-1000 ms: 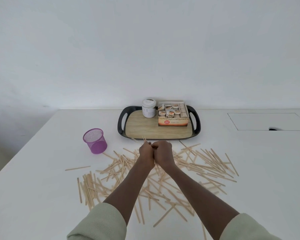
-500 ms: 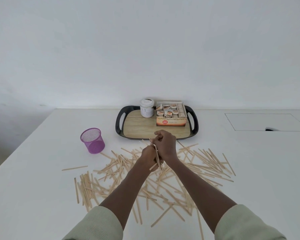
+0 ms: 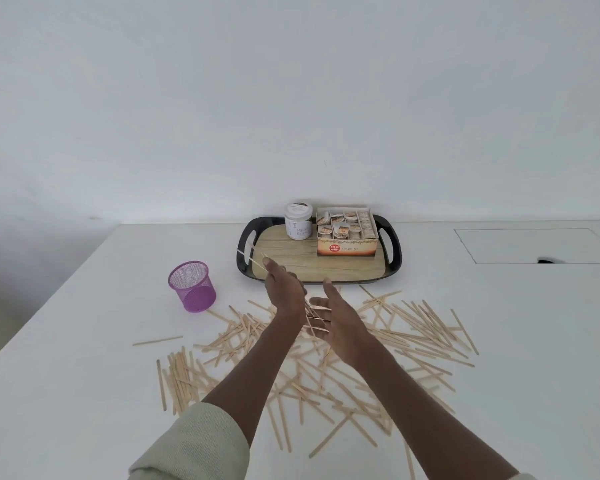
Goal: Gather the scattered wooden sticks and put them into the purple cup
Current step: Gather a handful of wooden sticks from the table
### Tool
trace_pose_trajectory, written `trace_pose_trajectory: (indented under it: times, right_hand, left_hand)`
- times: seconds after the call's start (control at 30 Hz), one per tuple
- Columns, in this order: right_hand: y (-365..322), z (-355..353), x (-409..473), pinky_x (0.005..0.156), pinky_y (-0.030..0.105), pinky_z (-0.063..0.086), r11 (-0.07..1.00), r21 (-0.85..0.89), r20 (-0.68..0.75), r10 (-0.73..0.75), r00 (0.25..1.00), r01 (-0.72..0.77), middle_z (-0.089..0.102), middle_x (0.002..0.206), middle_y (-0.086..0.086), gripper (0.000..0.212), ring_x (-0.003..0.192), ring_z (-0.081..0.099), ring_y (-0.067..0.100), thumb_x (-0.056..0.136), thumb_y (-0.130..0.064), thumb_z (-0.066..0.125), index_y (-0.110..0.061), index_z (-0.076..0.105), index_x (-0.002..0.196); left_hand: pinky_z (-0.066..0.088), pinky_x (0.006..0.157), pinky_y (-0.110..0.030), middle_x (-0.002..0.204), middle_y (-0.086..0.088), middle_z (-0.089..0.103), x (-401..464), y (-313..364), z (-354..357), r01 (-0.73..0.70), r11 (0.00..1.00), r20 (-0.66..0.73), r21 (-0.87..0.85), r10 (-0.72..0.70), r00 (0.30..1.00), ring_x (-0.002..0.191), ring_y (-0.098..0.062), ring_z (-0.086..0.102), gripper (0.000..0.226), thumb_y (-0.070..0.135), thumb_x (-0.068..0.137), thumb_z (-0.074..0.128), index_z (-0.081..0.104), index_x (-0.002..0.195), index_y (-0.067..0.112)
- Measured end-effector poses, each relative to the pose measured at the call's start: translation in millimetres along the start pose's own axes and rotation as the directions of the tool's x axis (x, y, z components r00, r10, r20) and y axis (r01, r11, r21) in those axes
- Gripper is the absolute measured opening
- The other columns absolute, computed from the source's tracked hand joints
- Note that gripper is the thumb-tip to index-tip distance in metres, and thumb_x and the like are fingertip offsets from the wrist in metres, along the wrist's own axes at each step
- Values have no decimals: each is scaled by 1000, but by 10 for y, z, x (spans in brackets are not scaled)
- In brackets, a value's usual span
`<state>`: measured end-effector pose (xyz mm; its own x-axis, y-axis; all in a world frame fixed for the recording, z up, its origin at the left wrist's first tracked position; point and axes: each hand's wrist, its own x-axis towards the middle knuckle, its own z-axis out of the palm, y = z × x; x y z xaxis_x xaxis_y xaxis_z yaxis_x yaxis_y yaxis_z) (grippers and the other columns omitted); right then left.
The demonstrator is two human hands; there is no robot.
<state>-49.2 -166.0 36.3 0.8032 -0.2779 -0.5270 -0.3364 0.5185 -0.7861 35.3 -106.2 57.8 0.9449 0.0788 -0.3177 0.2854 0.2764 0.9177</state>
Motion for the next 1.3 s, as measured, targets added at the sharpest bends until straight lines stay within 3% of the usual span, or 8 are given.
trace_pose_trajectory:
  times: [0.13, 0.33, 0.47, 0.63, 0.8, 0.93, 1.1, 1.3]
  right_hand:
    - [127, 222, -48, 87, 38, 57, 950, 288, -142, -81, 987, 120, 70, 93, 15, 50, 88, 69, 24, 96, -47, 57, 2, 67, 103]
    - [10, 257, -66, 61, 33, 54, 914, 332, -423, -78, 903, 234, 72, 71, 12, 46, 65, 68, 22, 96, -39, 55, -1, 70, 76]
    - [-82, 174, -74, 63, 35, 56, 863, 454, -316, -76, 946, 221, 71, 68, 13, 46, 61, 66, 22, 98, -36, 52, 2, 68, 77]
    - [-133, 218, -78, 106, 43, 48, 821, 570, 21, -53, 998, 32, 66, 106, 19, 53, 105, 64, 31, 100, -44, 42, 2, 66, 101]
    - [-210, 160, -90, 81, 33, 57, 798, 598, 318, -149, 936, -76, 75, 98, 14, 70, 93, 74, 23, 101, -54, 31, -3, 79, 99]
    - [-232, 178, -59, 80, 35, 59, 775, 623, 322, -133, 937, -105, 73, 110, 10, 58, 100, 72, 24, 99, -52, 43, -3, 71, 114]
    - [-264, 196, -38, 82, 34, 59, 790, 603, 298, -101, 949, -106, 70, 112, 16, 64, 101, 72, 26, 101, -54, 34, -2, 68, 117]
    - [-220, 179, -36, 72, 34, 60, 747, 653, 277, -86, 957, -121, 74, 96, 9, 52, 86, 75, 24, 97, -56, 43, -9, 63, 112]
  left_hand:
    - [41, 61, -40, 56, -2, 43, -66, 100, 79, -242, 970, -98, 1, 241, 965, 57, -24, 42, 57, 55, 103, 24, 39, 64, 16]
    - [46, 71, -47, 70, -6, 56, -251, 107, 187, -221, 975, -105, -6, 220, 970, 70, -27, 52, 48, 49, 104, 24, 46, 75, 17]
    - [51, 83, -54, 71, -4, 58, -390, 1, 151, -242, 968, -31, 69, 245, 969, 72, -29, 58, 43, 46, 105, 25, 53, 85, 20]
    - [54, 64, -43, 77, -4, 59, -527, -78, 105, -450, 885, 69, 118, 445, 893, 67, -35, 63, 32, 45, 105, 28, 51, 101, 22]
    - [50, 62, -18, 80, 2, 65, -606, -83, 36, -641, 740, 240, 202, 597, 765, 69, -10, 65, 21, 39, 101, 48, 50, 104, 18]
    - [49, 59, -15, 80, -4, 70, -563, -32, 40, -483, 854, 221, 191, 442, 869, 70, -11, 67, 39, 49, 87, 67, 59, 96, 12]
    - [49, 60, -41, 73, -30, 57, -553, 48, 62, -497, 852, 190, 164, 467, 864, 65, -38, 56, 62, 52, 100, 44, 49, 82, -7]
    - [45, 51, -24, 56, -2, 55, -542, 142, 109, -470, 876, 248, 109, 434, 866, 50, -12, 52, 46, 49, 92, 61, 55, 79, 5]
